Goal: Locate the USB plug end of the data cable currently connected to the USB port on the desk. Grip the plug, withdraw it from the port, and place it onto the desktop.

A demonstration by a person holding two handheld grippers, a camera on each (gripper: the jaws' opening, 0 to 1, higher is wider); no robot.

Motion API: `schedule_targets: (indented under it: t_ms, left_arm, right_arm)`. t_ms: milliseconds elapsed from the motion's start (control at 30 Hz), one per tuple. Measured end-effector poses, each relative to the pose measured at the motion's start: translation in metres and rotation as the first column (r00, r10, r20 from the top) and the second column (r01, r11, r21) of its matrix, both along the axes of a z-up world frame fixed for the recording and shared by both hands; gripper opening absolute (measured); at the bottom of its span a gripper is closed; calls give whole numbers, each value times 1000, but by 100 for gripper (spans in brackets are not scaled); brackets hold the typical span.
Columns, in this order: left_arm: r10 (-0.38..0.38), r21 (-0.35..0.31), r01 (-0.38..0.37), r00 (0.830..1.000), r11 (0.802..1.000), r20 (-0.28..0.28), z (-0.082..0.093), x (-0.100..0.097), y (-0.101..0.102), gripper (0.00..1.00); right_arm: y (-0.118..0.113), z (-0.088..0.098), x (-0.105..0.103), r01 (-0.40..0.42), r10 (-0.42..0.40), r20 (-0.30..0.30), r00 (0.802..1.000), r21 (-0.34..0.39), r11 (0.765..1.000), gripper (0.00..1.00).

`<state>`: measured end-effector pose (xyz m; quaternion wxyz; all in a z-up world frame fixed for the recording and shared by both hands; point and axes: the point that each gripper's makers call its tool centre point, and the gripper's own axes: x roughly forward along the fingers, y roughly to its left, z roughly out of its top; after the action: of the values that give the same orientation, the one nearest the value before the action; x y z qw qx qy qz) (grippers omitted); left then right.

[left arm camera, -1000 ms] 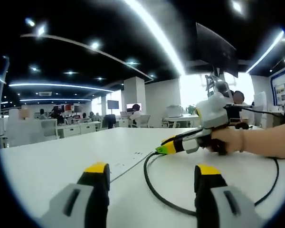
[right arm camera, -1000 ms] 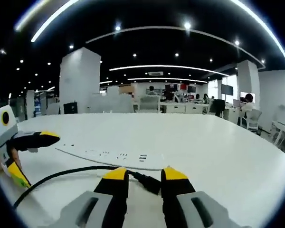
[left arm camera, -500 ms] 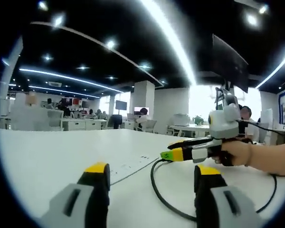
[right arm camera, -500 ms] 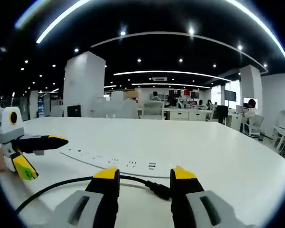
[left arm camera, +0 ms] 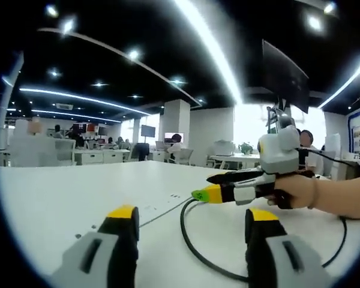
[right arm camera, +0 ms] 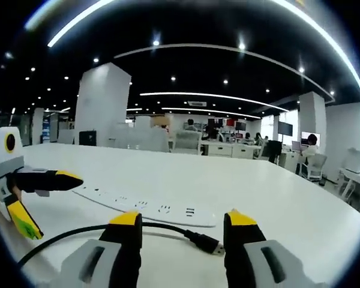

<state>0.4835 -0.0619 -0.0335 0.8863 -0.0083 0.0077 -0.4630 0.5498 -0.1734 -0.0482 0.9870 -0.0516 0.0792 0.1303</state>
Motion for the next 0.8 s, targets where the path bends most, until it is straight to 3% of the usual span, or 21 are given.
schedule_targets:
  t_ms: [300,433,533,633,800]
  left_arm:
    - [27,2,-27,1000,1000,1,4,3,12,72]
    - [21,16,-21,1000,1000,-7,0,-2,14,72]
    - [15,19,-15,1000,1000,-4,-2,-7,14,72]
    - [9,59,-9,1000,998,-4,-7,-6,10,72]
    - [5,63,-5,1000,998,9,-1,-14,10,72]
  right_arm:
    - [11,1,-2,3,-3,7,1000,-38,999,59]
    - [14,1,-3,-10,10,-2,1000,-41,999,68]
    - [16,-1,-5,-9,9,-12,1000,-33,999,65]
    - [16,3,-8,19,-18,16,1000,-54,998,65]
    - [14,15,-17,62,-51,78,996,-134,989,65]
